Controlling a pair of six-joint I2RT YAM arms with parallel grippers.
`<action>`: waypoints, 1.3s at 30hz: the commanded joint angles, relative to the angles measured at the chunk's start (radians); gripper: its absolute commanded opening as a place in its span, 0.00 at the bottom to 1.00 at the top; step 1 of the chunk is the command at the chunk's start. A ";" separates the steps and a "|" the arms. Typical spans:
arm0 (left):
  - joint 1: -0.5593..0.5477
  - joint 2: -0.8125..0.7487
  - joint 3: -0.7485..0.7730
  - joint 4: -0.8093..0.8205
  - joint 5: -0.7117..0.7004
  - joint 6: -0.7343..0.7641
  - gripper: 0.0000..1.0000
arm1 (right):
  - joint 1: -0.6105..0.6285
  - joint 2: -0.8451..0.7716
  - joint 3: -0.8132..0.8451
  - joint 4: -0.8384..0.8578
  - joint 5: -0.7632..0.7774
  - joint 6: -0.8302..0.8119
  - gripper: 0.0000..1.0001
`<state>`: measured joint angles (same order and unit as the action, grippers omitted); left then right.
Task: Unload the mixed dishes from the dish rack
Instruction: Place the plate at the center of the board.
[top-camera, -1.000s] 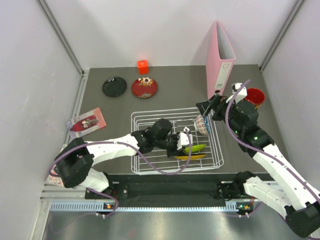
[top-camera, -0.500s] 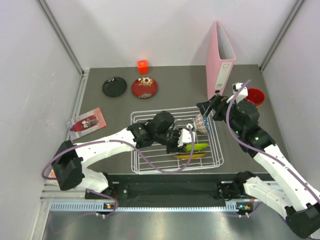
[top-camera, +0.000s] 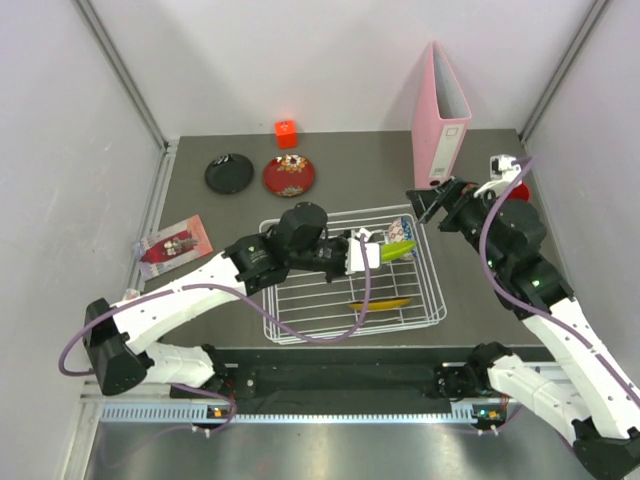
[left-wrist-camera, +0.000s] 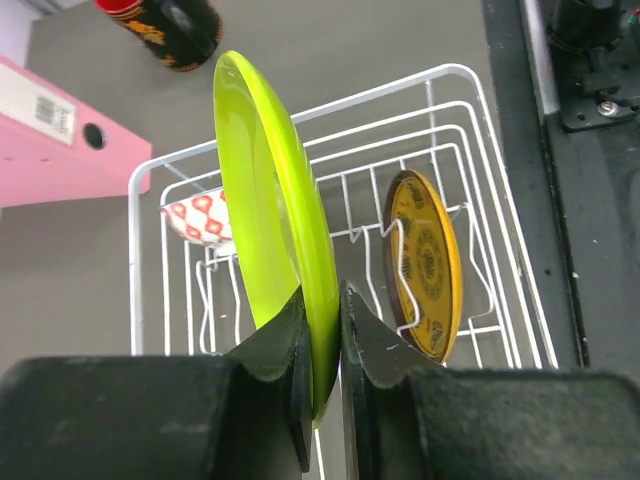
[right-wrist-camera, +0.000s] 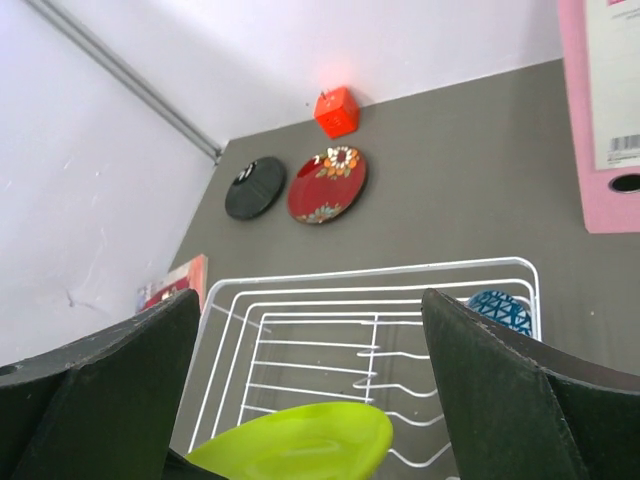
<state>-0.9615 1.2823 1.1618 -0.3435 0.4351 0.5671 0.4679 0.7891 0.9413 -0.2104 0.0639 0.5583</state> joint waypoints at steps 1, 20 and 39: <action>-0.003 -0.073 -0.003 0.153 -0.096 -0.021 0.00 | -0.009 -0.018 0.060 -0.056 0.097 0.034 0.92; -0.103 -0.120 -0.433 0.719 -0.840 0.583 0.00 | -0.014 0.271 0.117 -0.092 -0.260 0.138 0.92; -0.186 -0.054 -0.441 0.836 -0.823 0.698 0.00 | -0.014 0.407 0.134 -0.012 -0.366 0.109 0.29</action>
<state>-1.1404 1.2247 0.7033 0.3996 -0.3824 1.2564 0.4614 1.1812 1.0332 -0.2687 -0.2852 0.6811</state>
